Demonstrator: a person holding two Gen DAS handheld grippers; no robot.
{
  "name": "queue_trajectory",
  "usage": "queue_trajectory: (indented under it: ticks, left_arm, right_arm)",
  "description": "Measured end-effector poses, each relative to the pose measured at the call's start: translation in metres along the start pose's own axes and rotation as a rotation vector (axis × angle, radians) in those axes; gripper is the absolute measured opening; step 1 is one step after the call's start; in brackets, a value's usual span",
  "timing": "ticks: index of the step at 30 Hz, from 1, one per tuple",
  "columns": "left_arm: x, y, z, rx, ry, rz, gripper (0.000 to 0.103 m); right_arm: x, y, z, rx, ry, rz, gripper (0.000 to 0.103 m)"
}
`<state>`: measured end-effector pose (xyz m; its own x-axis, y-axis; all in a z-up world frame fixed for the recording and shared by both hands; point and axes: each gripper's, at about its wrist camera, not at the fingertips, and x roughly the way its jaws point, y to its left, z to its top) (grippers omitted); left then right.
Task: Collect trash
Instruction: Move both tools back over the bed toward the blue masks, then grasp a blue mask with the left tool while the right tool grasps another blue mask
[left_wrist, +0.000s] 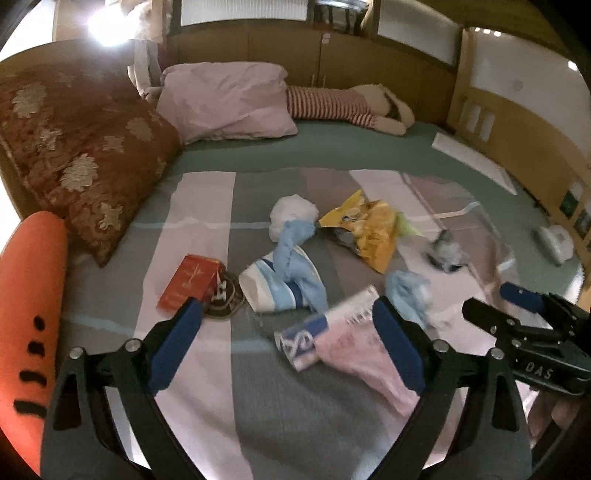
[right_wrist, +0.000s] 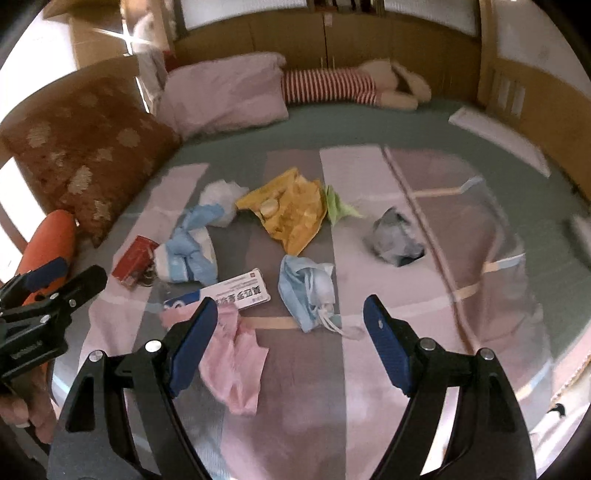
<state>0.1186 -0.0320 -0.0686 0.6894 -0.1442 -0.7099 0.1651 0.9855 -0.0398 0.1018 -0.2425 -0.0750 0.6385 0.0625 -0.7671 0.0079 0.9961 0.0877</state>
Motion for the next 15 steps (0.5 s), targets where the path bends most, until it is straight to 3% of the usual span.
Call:
queue_trajectory:
  ticks: [5,11,14,15]
  left_arm:
    - [0.063,0.002,0.013,-0.013,0.071,0.032,0.082]
    - [0.113,0.005,0.025,-0.018,0.102,0.057,0.074]
    - [0.132,0.006,0.030,-0.023,0.117,0.051,0.069]
    - [0.135,0.006,0.031,-0.022,0.122,0.043,0.065]
  right_arm:
    - [0.057,-0.017,0.009,0.072,0.094,0.000,0.080]
    - [0.099,-0.021,0.013,0.079,0.132,-0.031,0.078]
    - [0.114,-0.023,0.011,0.090,0.182,-0.023,0.061]
    - [0.120,-0.023,0.009,0.092,0.207,-0.021,0.050]
